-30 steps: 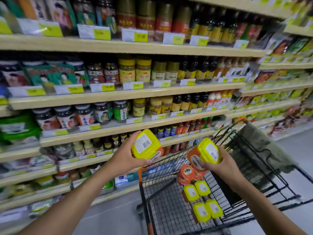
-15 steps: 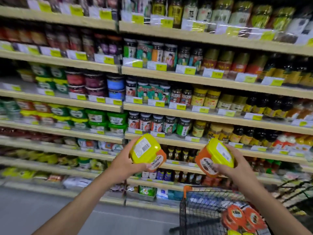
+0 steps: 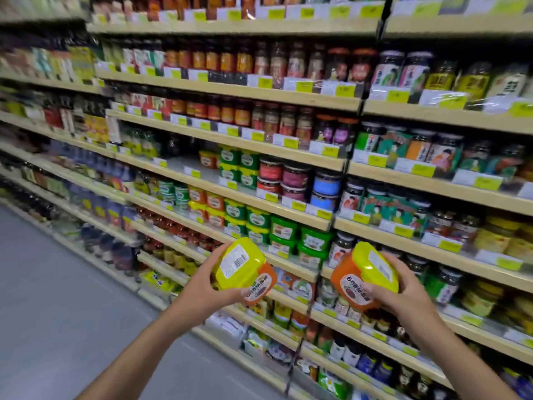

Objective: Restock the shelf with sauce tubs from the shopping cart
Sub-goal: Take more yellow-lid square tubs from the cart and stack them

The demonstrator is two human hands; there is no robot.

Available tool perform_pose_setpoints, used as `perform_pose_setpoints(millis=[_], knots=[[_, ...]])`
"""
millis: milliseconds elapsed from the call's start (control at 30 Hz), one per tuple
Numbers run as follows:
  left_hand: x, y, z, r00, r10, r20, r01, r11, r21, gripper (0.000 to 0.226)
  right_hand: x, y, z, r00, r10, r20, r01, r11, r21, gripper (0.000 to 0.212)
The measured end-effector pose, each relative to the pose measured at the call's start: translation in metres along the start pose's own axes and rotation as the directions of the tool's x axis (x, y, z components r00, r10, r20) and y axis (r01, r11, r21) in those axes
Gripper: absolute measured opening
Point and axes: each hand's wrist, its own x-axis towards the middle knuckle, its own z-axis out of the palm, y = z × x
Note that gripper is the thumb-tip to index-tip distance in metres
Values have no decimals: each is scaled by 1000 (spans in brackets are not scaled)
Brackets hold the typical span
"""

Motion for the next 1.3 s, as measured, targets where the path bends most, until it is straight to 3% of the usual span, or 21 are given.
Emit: perform_pose_setpoints(millis=[167, 533, 967, 1300], knots=[[2, -23, -101, 993, -10, -118, 14, 1000, 26, 101, 27, -25, 95, 997, -41, 70, 41, 999, -2, 82], [35, -41, -276, 988, 38, -152, -30, 998, 54, 98, 77, -71, 276, 985, -80, 153, 67, 994, 86, 97], [124, -57, -368, 986, 104, -130, -79, 980, 184, 93, 170, -103, 391, 974, -144, 176, 122, 984, 131, 81], [245, -74, -432, 985, 130, -117, -98, 964, 249, 101, 287, -109, 469, 972, -167, 162, 145, 979, 143, 100]])
